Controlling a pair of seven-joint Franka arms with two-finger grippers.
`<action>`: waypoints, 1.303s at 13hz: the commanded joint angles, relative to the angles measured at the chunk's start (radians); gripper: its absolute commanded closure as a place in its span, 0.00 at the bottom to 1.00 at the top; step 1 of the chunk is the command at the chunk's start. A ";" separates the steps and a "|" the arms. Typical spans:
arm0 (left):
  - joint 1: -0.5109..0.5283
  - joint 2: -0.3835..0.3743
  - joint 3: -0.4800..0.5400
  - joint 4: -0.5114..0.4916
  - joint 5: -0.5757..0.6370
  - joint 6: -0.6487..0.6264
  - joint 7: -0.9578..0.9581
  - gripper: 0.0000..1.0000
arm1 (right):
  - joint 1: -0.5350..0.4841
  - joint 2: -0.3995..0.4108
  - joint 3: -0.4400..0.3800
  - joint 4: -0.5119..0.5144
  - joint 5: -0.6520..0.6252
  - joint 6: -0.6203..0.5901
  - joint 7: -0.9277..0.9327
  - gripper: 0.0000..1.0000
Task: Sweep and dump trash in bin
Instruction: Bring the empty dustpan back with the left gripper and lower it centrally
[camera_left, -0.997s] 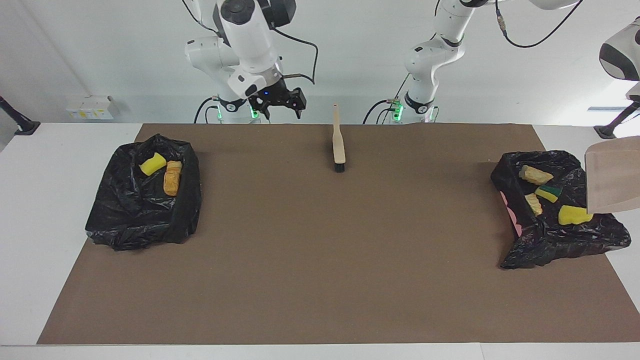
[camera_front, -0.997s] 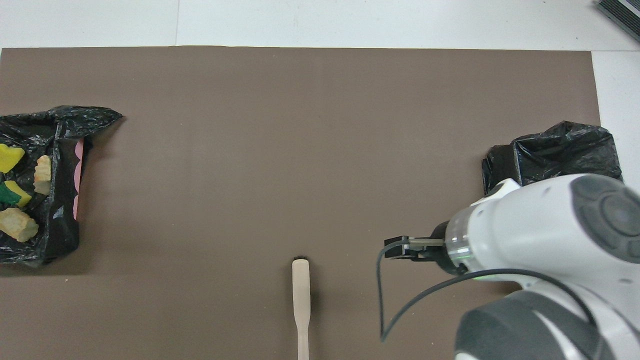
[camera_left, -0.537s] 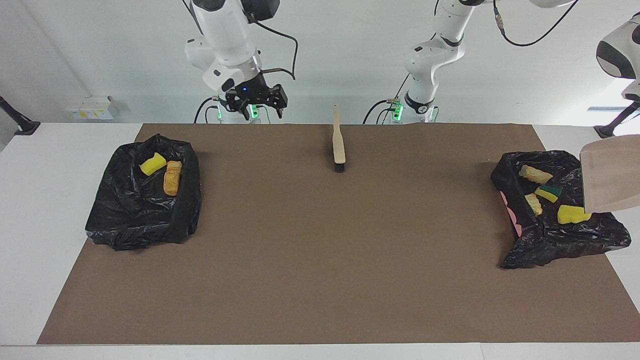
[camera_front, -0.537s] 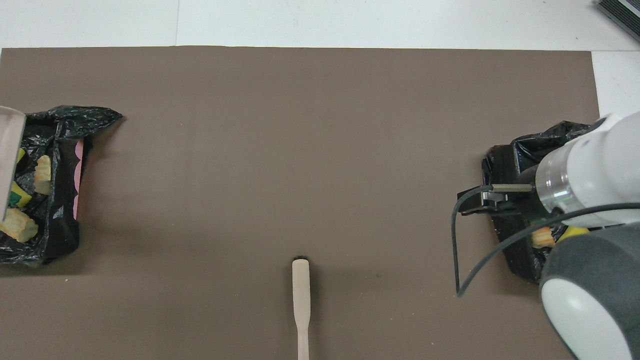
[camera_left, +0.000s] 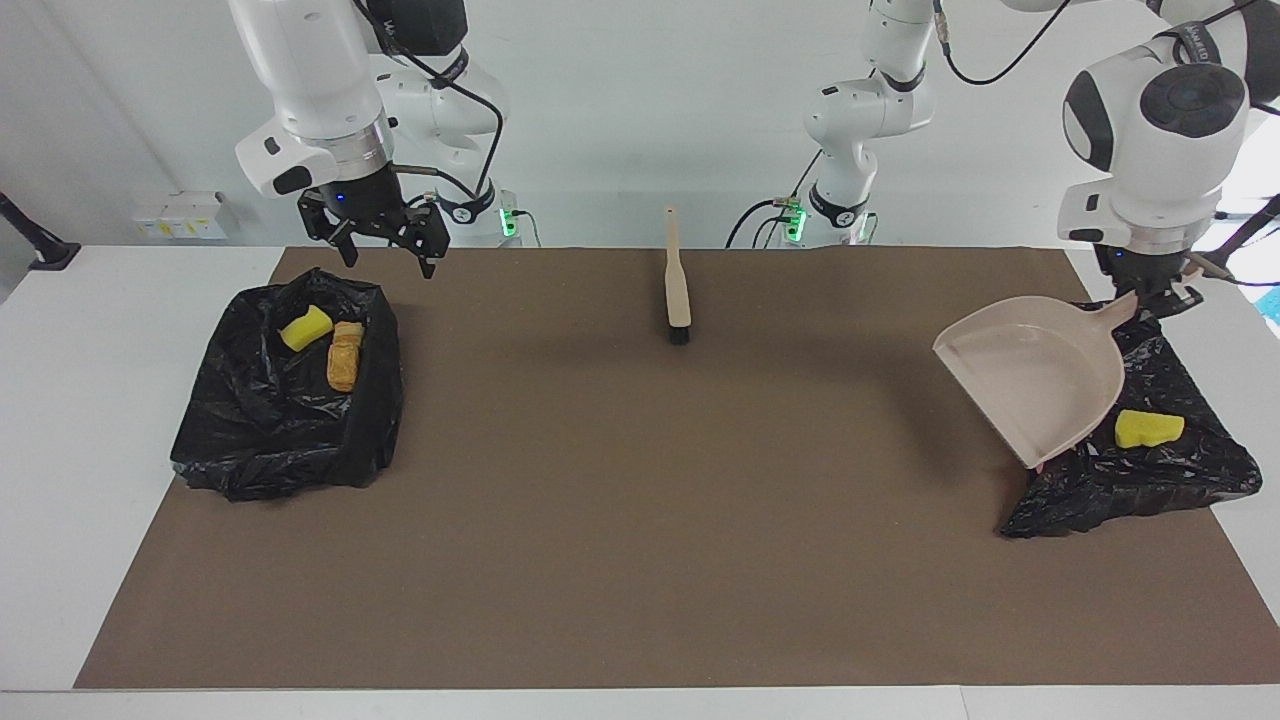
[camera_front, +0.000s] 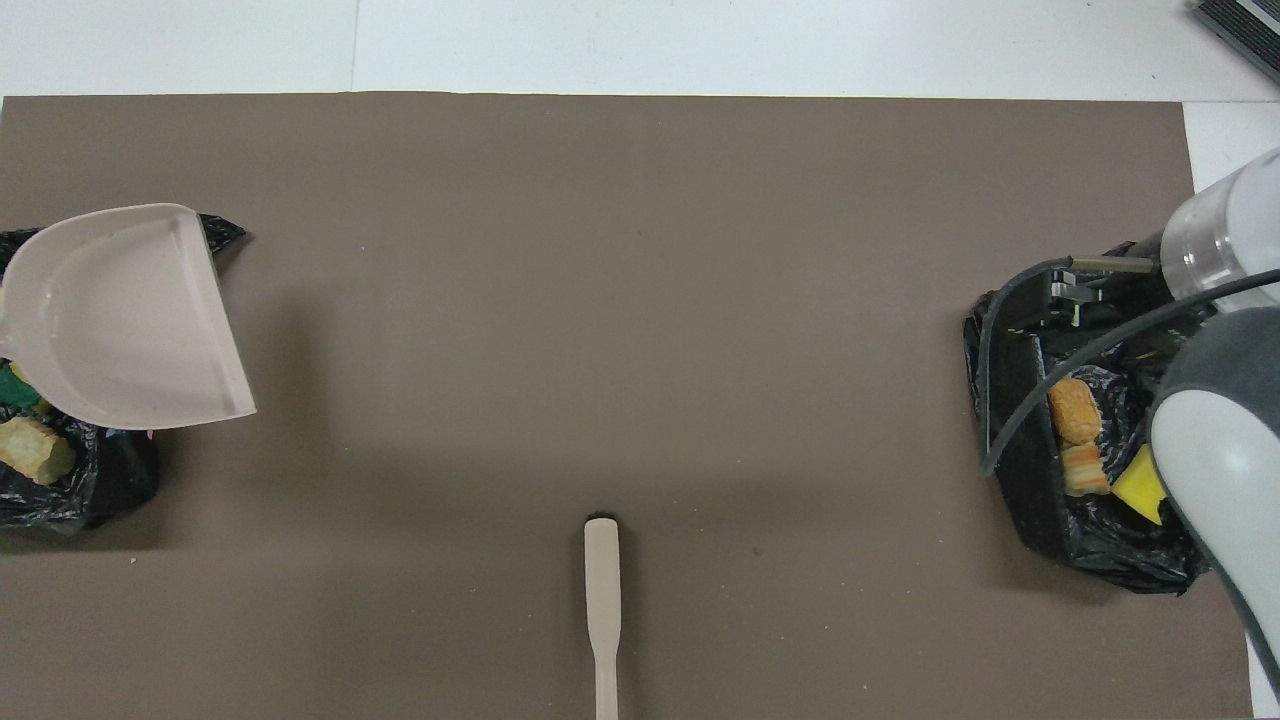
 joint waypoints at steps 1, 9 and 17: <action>-0.106 -0.044 0.017 -0.068 -0.083 -0.051 -0.217 1.00 | -0.024 -0.049 0.011 -0.057 -0.016 -0.011 -0.007 0.00; -0.419 0.043 0.017 -0.125 -0.396 0.068 -0.993 1.00 | -0.067 -0.091 0.014 -0.128 0.000 0.003 -0.019 0.00; -0.623 0.206 0.017 -0.112 -0.517 0.372 -1.440 1.00 | -0.061 -0.098 0.025 -0.111 0.029 -0.011 -0.056 0.00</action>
